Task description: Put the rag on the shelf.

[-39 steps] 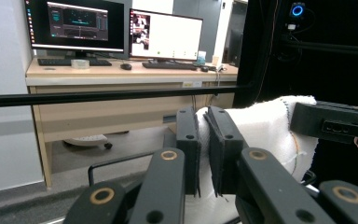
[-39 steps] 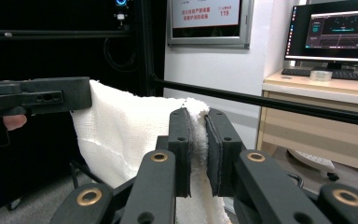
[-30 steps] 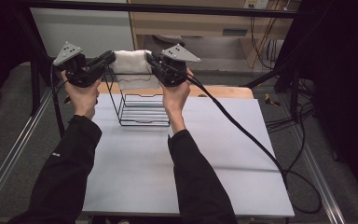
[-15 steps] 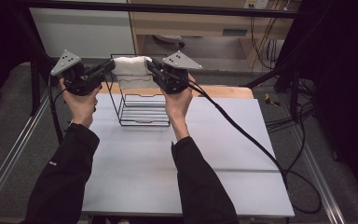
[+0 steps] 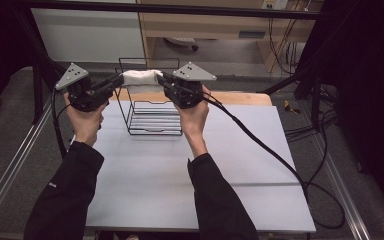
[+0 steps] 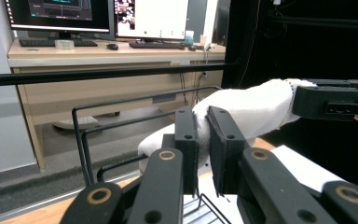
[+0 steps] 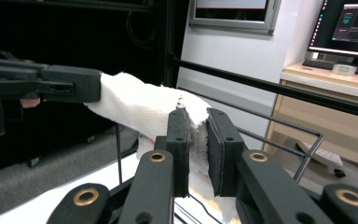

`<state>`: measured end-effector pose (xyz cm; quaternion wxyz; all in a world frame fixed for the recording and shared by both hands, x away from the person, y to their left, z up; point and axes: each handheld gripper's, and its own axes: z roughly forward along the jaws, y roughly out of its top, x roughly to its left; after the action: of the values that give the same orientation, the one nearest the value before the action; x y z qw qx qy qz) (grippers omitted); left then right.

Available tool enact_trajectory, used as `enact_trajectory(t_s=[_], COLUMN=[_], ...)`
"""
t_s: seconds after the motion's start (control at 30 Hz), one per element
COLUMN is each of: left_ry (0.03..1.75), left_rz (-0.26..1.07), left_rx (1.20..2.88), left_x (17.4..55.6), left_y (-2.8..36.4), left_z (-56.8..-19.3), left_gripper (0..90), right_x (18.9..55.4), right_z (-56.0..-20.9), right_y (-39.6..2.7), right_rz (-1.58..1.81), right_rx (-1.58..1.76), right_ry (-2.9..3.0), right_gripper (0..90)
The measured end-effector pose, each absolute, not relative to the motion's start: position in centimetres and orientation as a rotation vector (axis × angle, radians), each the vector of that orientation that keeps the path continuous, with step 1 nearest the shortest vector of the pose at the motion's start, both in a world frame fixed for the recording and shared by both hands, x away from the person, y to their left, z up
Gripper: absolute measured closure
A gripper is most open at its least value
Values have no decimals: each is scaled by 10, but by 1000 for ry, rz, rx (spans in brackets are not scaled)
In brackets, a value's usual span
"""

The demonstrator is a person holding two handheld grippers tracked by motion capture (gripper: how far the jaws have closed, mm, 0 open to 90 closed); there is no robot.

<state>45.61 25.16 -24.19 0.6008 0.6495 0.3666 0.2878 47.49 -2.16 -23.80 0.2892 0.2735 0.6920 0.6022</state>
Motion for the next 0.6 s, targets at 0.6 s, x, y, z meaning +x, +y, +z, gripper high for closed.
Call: enact_trajectory(t_s=[0.6], left_ry=[881], left_rz=[632], left_rx=[1583], left_x=[450], left_y=[250], left_z=[-254], left_gripper=[801], right_x=[469], right_z=[-246], right_y=[-28], right_rz=[1552], right_rx=[718], right_ry=[1961], right_gripper=[812])
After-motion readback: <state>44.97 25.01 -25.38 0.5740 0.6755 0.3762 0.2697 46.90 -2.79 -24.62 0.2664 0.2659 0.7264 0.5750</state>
